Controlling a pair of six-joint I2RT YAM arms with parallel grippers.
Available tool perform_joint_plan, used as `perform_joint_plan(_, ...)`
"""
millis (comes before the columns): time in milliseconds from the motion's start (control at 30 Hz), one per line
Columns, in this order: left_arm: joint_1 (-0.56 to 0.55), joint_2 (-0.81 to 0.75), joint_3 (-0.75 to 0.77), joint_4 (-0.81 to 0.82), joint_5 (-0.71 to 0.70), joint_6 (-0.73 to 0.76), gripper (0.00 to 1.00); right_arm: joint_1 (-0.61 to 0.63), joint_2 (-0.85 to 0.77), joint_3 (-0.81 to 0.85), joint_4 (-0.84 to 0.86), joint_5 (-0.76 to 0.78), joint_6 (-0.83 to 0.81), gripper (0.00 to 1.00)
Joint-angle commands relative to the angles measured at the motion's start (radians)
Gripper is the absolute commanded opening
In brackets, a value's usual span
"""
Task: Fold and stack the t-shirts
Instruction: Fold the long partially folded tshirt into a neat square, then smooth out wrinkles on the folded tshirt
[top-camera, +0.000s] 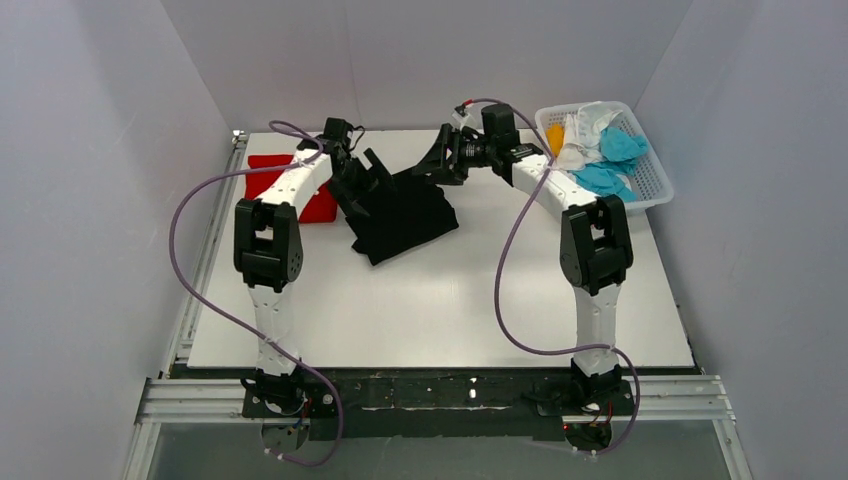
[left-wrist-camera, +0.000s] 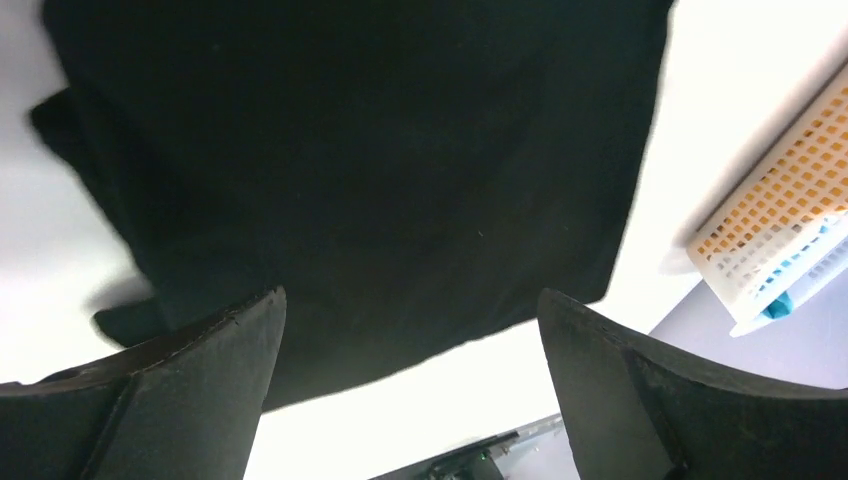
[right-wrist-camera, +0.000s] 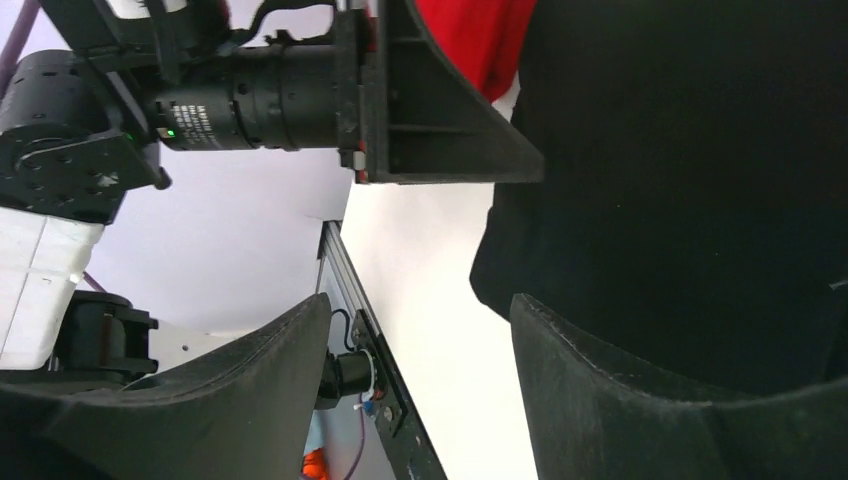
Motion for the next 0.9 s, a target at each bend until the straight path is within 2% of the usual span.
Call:
perform_joint_plan(0,-0.013,0.086,-0.077,0.023,0.168,-0.05,0.98,0.005,0.112,-0.032,0.083,-0.051,0.051,0.73)
perform_joint_plan(267,-0.012,0.091,-0.227,0.063,0.129,-0.05,0.98,-0.012,0.25,-0.114,0.058,0.059,-0.021,0.69)
perform_joint_plan(300,-0.013,0.092,-0.241,0.061,0.123,-0.046,0.98,-0.017,0.241,-0.154,0.102,0.033,-0.012,0.65)
perform_joint_plan(367,-0.013,0.093,-0.264,0.058,0.119,-0.036,0.98,-0.02,0.212,-0.205,0.128,0.056,0.001,0.65)
perform_joint_plan(433,-0.013,0.088,-0.271,0.046,0.124,-0.018,0.98,-0.014,0.182,-0.207,-0.003,0.105,-0.039,0.64)
perform_joint_plan(500,-0.012,0.067,-0.288,0.041,0.133,0.0,0.98,-0.006,0.134,-0.255,-0.057,0.121,-0.045,0.64)
perform_joint_plan(600,-0.016,0.007,-0.334,0.038,0.142,0.034,0.98,0.009,0.059,-0.408,0.001,0.122,0.01,0.65)
perform_joint_plan(733,-0.033,-0.106,-0.478,0.037,0.15,0.065,0.98,0.063,-0.016,-0.6,0.073,0.157,0.041,0.64)
perform_joint_plan(867,-0.073,-0.233,-0.616,0.051,0.133,0.069,0.98,0.089,-0.08,-0.646,0.074,0.215,0.026,0.64)
